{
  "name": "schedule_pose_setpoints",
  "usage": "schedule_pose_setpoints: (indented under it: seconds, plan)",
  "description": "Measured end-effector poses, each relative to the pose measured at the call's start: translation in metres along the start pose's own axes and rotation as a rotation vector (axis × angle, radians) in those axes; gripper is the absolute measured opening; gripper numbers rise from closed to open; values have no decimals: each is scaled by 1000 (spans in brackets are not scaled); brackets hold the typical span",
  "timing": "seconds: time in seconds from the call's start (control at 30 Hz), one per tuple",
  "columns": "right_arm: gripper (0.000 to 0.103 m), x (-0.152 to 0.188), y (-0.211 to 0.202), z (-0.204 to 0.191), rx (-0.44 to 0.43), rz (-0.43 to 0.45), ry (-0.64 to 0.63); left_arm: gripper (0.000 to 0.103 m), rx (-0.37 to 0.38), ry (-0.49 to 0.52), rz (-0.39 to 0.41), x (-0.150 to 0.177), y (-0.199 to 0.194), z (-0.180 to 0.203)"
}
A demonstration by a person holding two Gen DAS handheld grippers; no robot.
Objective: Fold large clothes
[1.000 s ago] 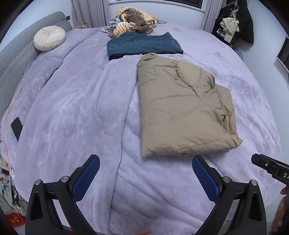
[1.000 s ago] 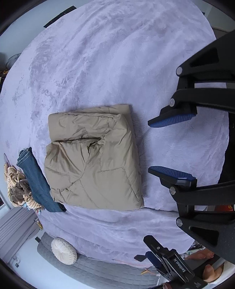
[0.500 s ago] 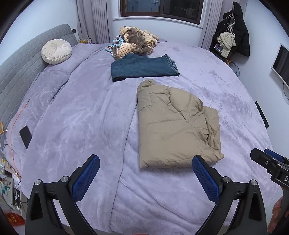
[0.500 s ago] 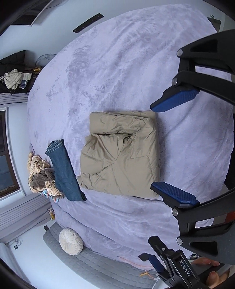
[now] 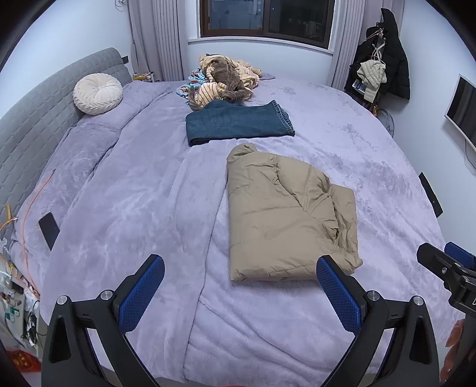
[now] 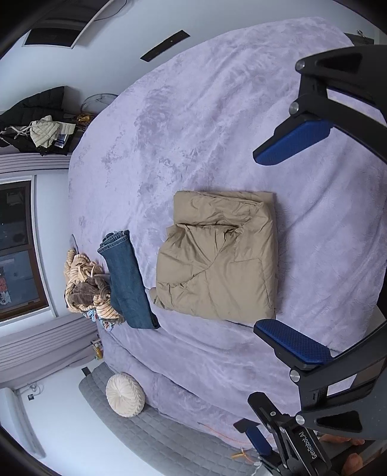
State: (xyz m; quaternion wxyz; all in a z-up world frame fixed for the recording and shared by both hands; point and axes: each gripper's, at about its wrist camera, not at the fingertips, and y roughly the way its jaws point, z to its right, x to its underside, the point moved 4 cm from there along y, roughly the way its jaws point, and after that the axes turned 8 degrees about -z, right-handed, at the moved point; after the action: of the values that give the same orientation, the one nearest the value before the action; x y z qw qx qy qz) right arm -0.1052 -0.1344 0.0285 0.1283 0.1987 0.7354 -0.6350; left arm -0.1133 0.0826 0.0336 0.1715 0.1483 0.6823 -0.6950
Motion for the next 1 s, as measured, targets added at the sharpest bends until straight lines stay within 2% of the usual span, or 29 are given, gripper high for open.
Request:
schedule_pose_setpoints:
  seconds: [1.0]
  plan:
    - [103,3,-4,0,-1,-1,-2,102,-2,-3,3,8,-5,-1]
